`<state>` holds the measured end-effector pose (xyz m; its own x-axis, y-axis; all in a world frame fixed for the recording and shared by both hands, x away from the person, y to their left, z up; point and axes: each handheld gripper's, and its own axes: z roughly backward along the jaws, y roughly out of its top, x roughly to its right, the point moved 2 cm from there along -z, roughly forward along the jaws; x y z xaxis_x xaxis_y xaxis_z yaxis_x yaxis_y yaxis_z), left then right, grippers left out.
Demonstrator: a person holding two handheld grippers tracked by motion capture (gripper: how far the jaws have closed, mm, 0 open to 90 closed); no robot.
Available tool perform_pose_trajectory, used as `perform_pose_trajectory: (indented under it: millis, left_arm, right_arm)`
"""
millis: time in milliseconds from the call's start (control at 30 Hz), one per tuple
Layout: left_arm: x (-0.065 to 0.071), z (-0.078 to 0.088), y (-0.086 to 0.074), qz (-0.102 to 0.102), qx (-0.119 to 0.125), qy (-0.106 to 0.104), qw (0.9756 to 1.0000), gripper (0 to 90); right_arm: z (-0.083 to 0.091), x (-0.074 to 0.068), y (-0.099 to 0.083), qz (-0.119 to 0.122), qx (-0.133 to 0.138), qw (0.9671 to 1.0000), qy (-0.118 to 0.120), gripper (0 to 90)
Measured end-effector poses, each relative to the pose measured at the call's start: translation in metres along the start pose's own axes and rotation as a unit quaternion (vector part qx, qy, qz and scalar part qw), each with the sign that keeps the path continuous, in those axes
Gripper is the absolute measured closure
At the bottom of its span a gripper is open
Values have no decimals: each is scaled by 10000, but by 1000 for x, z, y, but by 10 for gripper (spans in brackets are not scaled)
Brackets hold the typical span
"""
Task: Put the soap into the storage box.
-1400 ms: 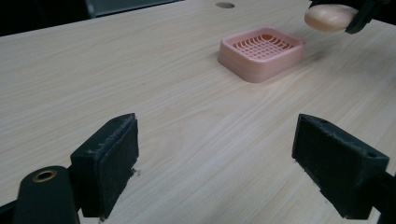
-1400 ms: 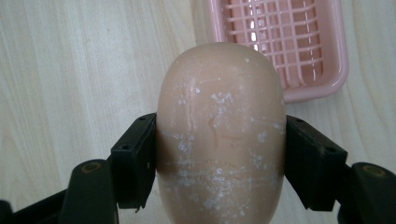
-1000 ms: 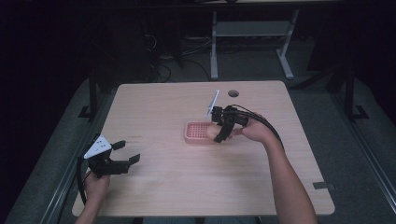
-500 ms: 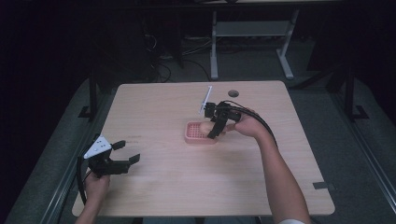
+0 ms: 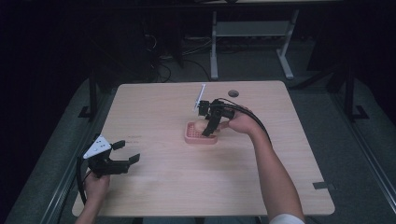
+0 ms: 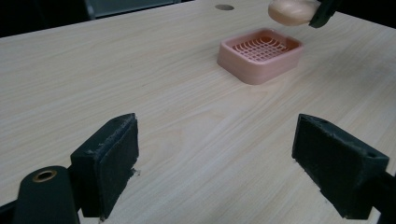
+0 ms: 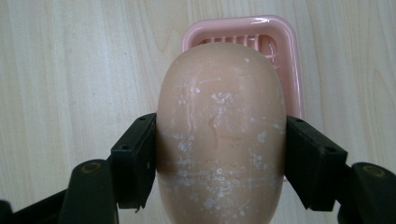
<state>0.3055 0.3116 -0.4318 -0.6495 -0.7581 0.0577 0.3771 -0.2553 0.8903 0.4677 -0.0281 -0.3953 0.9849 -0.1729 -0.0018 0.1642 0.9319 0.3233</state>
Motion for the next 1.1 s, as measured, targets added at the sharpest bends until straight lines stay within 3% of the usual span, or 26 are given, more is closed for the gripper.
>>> perform_pose_trajectory:
  millis: [500,1100]
  left_arm:
    - [0,0,0,20,15,-1,10000,143]
    - [0,0,0,19,16,-9,10000,143]
  right_arm:
    - [-6,9,10,17,-128,9999,-20,320]
    - [-28,17,12,-122,-350,9993,82,320]
